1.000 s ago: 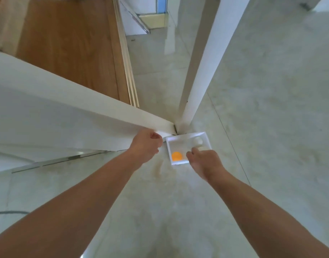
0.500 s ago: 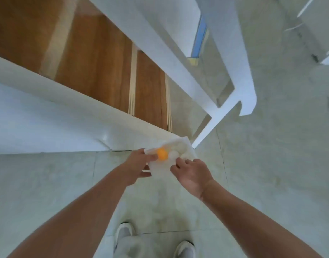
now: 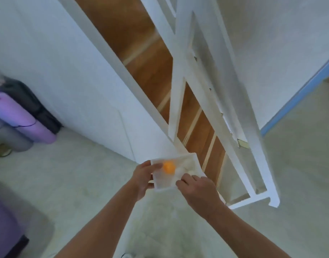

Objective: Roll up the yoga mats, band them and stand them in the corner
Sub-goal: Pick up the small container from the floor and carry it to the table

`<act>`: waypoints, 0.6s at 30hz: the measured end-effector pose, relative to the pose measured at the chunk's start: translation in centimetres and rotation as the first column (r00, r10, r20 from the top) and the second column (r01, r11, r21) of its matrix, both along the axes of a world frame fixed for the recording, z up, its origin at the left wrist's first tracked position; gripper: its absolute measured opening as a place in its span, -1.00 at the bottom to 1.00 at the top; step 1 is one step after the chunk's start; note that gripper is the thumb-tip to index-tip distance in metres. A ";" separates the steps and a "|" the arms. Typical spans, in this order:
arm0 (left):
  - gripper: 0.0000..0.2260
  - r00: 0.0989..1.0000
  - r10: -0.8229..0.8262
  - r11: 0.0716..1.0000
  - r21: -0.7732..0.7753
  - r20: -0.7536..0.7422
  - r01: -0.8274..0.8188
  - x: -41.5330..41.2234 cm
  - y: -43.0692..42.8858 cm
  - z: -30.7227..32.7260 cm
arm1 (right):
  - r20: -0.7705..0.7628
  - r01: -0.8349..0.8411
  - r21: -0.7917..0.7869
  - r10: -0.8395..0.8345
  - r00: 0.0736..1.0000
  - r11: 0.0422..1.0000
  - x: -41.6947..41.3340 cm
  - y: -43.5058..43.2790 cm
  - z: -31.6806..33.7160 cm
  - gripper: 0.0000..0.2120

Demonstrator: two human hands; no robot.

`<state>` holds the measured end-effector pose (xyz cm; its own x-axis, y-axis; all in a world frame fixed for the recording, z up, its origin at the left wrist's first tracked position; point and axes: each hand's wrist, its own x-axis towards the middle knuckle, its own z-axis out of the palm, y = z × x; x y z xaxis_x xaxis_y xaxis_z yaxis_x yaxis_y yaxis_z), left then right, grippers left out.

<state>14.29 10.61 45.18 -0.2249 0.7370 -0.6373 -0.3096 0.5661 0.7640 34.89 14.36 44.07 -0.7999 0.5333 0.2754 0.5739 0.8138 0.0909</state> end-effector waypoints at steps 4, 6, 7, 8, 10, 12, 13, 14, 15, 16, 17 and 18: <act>-0.89 0.970 0.242 0.969 0.058 -0.021 -0.240 -6.5 -4.0 3.7 | -0.038 -0.126 0.063 0.129 0.991 0.990 -8.7 -1.6 3.3 -0.72; -0.94 0.932 0.355 0.932 0.102 -0.076 -0.347 -10.4 -6.3 4.7 | -0.048 -0.202 0.078 0.206 0.977 0.976 -13.7 -2.6 4.0 -0.70; -0.95 0.909 0.403 0.912 0.123 -0.102 -0.391 -12.6 -7.6 5.0 | -0.051 -0.233 0.079 0.237 0.970 0.969 -16.3 -3.3 4.2 -0.69; -0.95 0.888 0.443 0.894 0.138 -0.125 -0.426 -14.7 -8.9 5.3 | -0.046 -0.266 0.075 0.269 0.962 0.961 -18.8 -3.9 4.5 -0.68; -0.94 0.839 0.524 0.850 0.149 -0.144 -0.506 -18.8 -11.7 5.9 | -0.069 -0.348 0.080 0.353 0.933 0.934 -23.8 -5.3 5.2 -0.66; -0.90 0.787 0.600 0.799 0.146 -0.143 -0.583 -22.5 -14.6 6.3 | -0.097 -0.439 0.090 0.447 0.889 0.894 -28.4 -6.7 6.0 -0.66; -0.88 0.760 0.636 0.772 0.146 -0.135 -0.619 -24.2 -15.9 6.6 | -0.112 -0.479 0.105 0.489 0.865 0.872 -30.7 -7.3 6.3 -0.68; -0.89 0.733 0.669 0.743 0.150 -0.127 -0.652 -25.7 -17.3 6.8 | -0.130 -0.512 0.125 0.526 0.841 0.850 -32.8 -7.9 6.6 -0.69; -0.91 0.698 0.708 0.706 0.151 -0.110 -0.692 -27.2 -18.6 7.0 | -0.147 -0.545 0.142 0.562 0.814 0.826 -35.0 -8.6 7.0 -0.68; -0.90 0.662 0.744 0.668 0.148 -0.093 -0.730 -28.6 -19.8 7.1 | -0.161 -0.579 0.156 0.599 0.784 0.800 -37.1 -9.3 7.3 -0.68; -0.87 0.622 0.780 0.625 0.138 -0.074 -0.768 -29.8 -20.9 7.3 | -0.172 -0.613 0.164 0.634 0.754 0.773 -39.0 -9.9 7.5 -0.67; -0.86 0.583 0.811 0.585 0.131 -0.058 -0.801 -30.9 -22.0 7.6 | -0.180 -0.648 0.165 0.668 0.722 0.744 -40.9 -10.5 7.7 -0.66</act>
<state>-16.59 -11.35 52.76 -0.8106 0.2676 -0.5208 -0.5262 0.0573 0.8484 -5.99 3.85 51.77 -0.8557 -0.1385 0.4986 -0.0905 0.9887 0.1194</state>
